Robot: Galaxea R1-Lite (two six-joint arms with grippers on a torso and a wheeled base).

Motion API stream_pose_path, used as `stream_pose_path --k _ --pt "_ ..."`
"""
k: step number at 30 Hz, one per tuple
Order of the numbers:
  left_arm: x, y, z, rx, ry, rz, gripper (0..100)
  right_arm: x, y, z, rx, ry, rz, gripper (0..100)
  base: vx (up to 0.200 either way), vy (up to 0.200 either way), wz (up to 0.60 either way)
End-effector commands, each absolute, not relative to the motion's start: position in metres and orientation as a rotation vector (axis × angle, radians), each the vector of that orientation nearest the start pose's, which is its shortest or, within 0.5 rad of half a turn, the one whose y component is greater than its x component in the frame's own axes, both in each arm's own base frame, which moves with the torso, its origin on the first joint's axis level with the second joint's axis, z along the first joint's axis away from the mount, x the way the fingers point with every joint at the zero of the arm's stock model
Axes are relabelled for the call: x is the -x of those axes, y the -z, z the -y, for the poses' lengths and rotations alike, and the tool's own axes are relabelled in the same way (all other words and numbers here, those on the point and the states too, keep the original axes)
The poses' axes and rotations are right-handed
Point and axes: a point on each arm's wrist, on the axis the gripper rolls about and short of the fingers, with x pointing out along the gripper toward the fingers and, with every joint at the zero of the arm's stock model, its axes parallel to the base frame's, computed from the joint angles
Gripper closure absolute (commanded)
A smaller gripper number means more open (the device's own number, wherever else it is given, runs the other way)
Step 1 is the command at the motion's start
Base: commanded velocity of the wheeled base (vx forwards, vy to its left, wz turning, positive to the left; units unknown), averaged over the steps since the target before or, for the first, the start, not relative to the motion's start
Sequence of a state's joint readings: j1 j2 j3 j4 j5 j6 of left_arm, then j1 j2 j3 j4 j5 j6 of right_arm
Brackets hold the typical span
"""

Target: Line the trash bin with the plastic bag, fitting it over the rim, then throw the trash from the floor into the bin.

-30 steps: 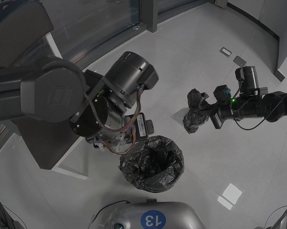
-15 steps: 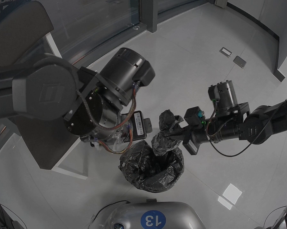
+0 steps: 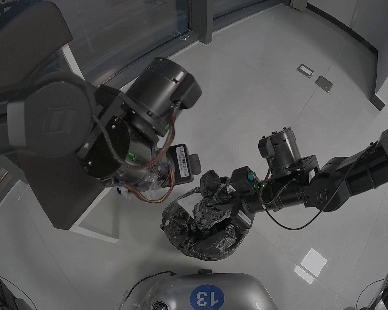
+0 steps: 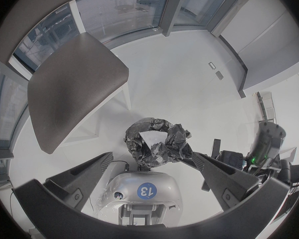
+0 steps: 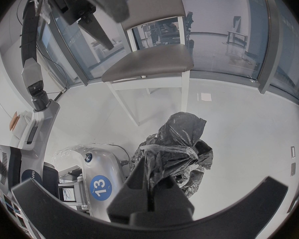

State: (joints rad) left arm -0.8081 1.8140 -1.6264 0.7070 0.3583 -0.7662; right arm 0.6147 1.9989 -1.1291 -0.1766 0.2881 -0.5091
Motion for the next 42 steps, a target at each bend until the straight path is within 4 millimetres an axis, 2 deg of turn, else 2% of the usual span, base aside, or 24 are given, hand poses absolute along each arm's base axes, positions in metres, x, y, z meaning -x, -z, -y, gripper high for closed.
stream_pose_path --k 1,2,16,19,23,25,28,29,31,32,33,37,42 --pt "-0.229 -0.257 0.222 0.232 0.097 -0.839 0 -0.302 -0.115 -0.223 0.572 -1.039 -0.497 100 0.0 0.0 0.0" --pt "-0.229 -0.257 0.221 0.234 0.096 -0.838 0 -0.301 -0.115 -0.223 0.57 -1.041 -0.496 0 0.0 0.0 0.0" --pt "-0.228 -0.262 0.216 0.245 0.093 -0.828 0 -0.301 -0.112 -0.225 0.57 -1.041 -0.507 0 0.0 0.0 0.0" --pt "-0.227 -0.261 0.216 0.242 0.092 -0.832 0 -0.303 -0.114 -0.222 0.567 -1.03 -0.503 0 0.0 0.0 0.0" --pt "-0.223 -0.255 0.211 0.209 0.085 -0.849 0 -0.31 -0.112 -0.207 0.564 -0.954 -0.532 0 0.0 0.0 0.0" --pt "-0.218 -0.251 0.206 0.145 0.083 -0.85 0 -0.314 -0.115 -0.192 0.547 -0.887 -0.545 0 0.0 0.0 0.0" --pt "-0.212 -0.248 0.199 0.045 0.086 -0.84 0 -0.313 -0.13 -0.161 0.496 -0.757 -0.545 0 0.0 0.0 0.0" --pt "-0.212 -0.248 0.199 0.036 0.087 -0.84 0 -0.312 -0.133 -0.157 0.485 -0.733 -0.542 0 0.0 0.0 0.0" --pt "-0.214 -0.247 0.195 0.029 0.078 -0.84 0 -0.305 -0.15 -0.126 0.441 -0.571 -0.54 0 0.0 0.0 0.0" --pt "-0.215 -0.247 0.194 0.03 0.074 -0.839 0 -0.303 -0.152 -0.123 0.436 -0.554 -0.54 0 0.0 0.0 0.0" --pt "-0.221 -0.25 0.186 0.041 0.043 -0.829 0 -0.295 -0.165 -0.101 0.418 -0.452 -0.527 0 0.0 0.0 0.0" --pt "-0.228 -0.271 0.147 0.012 -0.044 -0.737 0 -0.263 -0.193 -0.058 0.392 -0.309 -0.469 0 0.0 0.0 0.0" --pt "-0.212 -0.314 0.092 -0.015 -0.104 -0.571 0 -0.213 -0.231 -0.032 0.389 -0.173 -0.391 0 0.0 0.0 0.0"
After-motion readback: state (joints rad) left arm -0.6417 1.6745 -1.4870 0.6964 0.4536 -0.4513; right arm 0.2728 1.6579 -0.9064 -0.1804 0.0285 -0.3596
